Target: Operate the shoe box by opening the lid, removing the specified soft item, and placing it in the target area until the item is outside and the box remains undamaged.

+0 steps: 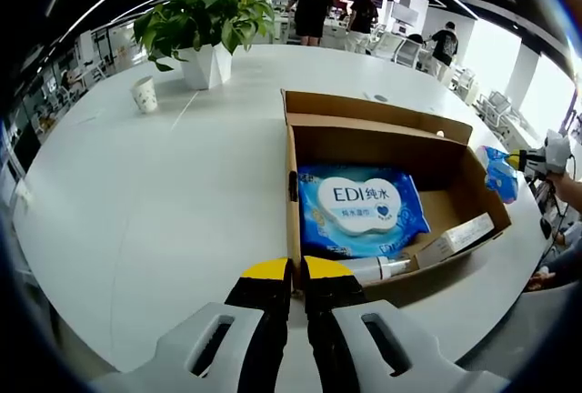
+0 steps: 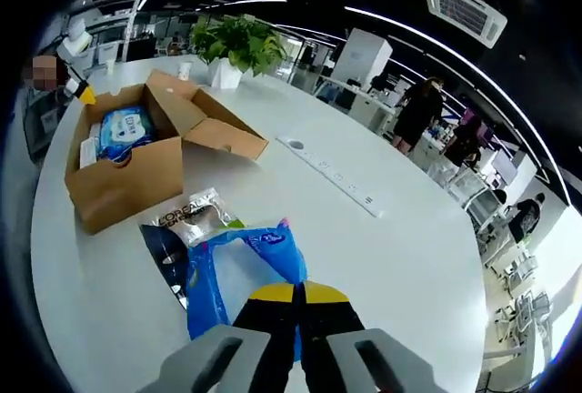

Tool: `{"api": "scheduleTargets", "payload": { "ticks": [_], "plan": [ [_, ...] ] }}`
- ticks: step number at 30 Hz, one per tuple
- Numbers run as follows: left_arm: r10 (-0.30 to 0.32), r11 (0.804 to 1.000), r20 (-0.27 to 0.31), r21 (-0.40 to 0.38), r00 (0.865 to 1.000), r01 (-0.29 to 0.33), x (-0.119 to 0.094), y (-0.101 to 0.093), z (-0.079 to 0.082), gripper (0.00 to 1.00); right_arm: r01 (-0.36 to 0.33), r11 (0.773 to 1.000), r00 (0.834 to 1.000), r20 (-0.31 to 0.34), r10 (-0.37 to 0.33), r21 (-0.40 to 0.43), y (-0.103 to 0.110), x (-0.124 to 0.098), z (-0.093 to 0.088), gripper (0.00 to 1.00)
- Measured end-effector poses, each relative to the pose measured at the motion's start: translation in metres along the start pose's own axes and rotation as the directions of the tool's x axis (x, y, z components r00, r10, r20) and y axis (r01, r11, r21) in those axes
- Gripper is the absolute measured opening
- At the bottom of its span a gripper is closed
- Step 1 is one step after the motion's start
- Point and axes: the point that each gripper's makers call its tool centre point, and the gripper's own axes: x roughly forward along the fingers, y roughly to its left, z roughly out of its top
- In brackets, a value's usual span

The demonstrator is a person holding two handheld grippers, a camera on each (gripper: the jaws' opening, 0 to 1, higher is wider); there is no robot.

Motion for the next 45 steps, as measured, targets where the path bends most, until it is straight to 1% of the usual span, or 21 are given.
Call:
{"api": "scheduleTargets", "payload": {
  "ticks": [9, 15, 23, 31, 34, 38, 41, 42, 44, 45],
  "plan": [
    [-0.003, 1.0, 0.002, -0.004, 1.0, 0.003, 0.0, -0.001, 0.0, 0.02, -0.037, 0.999, 0.999, 0.033, 0.037, -0.007, -0.012, -0.013, 0.002, 0.0],
    [-0.002, 1.0, 0.001, -0.003, 1.0, 0.002, 0.0, -0.001, 0.0, 0.02, -0.074, 0.997, 0.996, 0.045, 0.074, -0.016, -0.019, -0.02, 0.001, 0.0],
    [0.001, 1.0, -0.003, -0.002, 1.0, -0.001, 0.0, -0.002, 0.0, 0.02, -0.135, 0.99, 0.989, 0.053, 0.137, -0.047, -0.027, -0.03, -0.003, 0.0],
    [0.006, 1.0, -0.009, -0.003, 1.0, -0.007, 0.0, -0.002, 0.0, 0.02, -0.189, 0.981, 0.98, 0.052, 0.191, -0.053, -0.034, -0.032, -0.009, 0.0],
    [0.011, 1.0, -0.009, 0.0, 1.0, -0.011, 0.0, -0.002, 0.0, 0.02, -0.224, 0.973, 0.973, 0.047, 0.227, -0.059, -0.035, -0.032, -0.016, 0.0],
    [0.013, 1.0, -0.013, -0.002, 1.0, -0.013, 0.0, -0.002, 0.0, 0.02, -0.254, 0.963, 0.966, 0.03, 0.257, -0.09, -0.036, -0.029, -0.024, 0.0],
    [0.018, 1.0, -0.017, -0.011, 1.0, -0.019, -0.001, -0.002, 0.0, 0.02, -0.29, 0.95, 0.955, 0.02, 0.294, -0.112, -0.036, -0.027, -0.03, 0.0],
    [0.02, 1.0, -0.018, -0.015, 1.0, -0.02, -0.001, -0.002, 0.0, 0.02, -0.294, 0.949, 0.955, 0.016, 0.298, -0.117, -0.036, -0.026, -0.032, 0.0],
    [0.022, 1.0, -0.019, -0.02, 1.0, -0.022, 0.0, -0.001, 0.0, 0.02, -0.321, 0.938, 0.946, 0.001, 0.324, -0.128, -0.034, -0.023, -0.036, 0.0],
    [0.022, 1.0, -0.021, -0.022, 1.0, -0.023, 0.0, -0.001, 0.0, 0.02, -0.326, 0.934, 0.944, -0.006, 0.329, -0.145, -0.034, -0.02, -0.039, 0.0]
  ]
}}
